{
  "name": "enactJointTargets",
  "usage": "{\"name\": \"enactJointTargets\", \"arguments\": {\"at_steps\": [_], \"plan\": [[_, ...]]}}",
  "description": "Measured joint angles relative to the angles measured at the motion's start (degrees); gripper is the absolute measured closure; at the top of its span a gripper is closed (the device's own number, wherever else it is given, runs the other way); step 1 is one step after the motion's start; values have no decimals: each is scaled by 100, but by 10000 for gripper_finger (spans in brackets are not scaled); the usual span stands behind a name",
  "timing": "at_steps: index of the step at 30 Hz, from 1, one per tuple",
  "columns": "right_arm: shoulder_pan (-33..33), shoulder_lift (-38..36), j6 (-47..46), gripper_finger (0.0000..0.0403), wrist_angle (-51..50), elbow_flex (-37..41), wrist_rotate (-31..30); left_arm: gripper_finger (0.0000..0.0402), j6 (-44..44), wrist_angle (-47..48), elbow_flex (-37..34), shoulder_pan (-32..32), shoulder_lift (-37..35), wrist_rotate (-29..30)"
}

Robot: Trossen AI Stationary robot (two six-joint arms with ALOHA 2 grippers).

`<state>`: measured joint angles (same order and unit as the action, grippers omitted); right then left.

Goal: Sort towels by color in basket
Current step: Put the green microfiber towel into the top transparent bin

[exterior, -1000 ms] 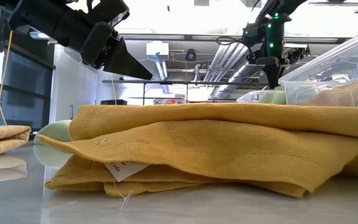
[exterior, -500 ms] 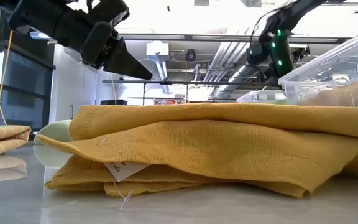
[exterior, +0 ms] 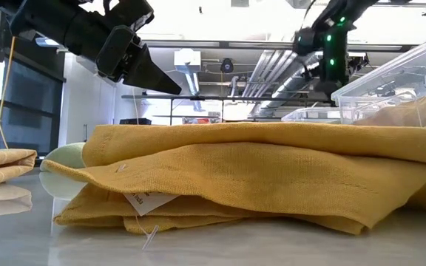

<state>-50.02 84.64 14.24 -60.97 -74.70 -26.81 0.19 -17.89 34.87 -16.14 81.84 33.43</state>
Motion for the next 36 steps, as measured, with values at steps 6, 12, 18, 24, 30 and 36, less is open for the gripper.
{"name": "enactJointTargets", "arguments": {"at_steps": [6, 12, 18, 24, 30, 36], "plan": [[260, -869, -542, 316, 1395, 790, 1776, 312, -43, 248, 0, -17, 0, 182], [1333, -2179, -1338, 316, 3350, 2143, 2381, 312, -1068, 1965, -2, -271, -248, 2369], [3089, -3143, -1985, 316, 5405, 3382, 2228, 312, -1835, 3224, -2, -165, -1019, 2357], [4918, -3165, -2065, 316, 6693, 3902, 791, 311, -2287, 4665, -2, -118, -2027, 1963], [6059, -2762, -1603, 316, 7077, 3902, 85, 288, -2580, 5624, -2, -118, -2844, 1842], [6387, -2142, -1543, 316, 7132, 3902, 277, 243, -2562, 5541, -335, 22, -3093, 1799]]}}
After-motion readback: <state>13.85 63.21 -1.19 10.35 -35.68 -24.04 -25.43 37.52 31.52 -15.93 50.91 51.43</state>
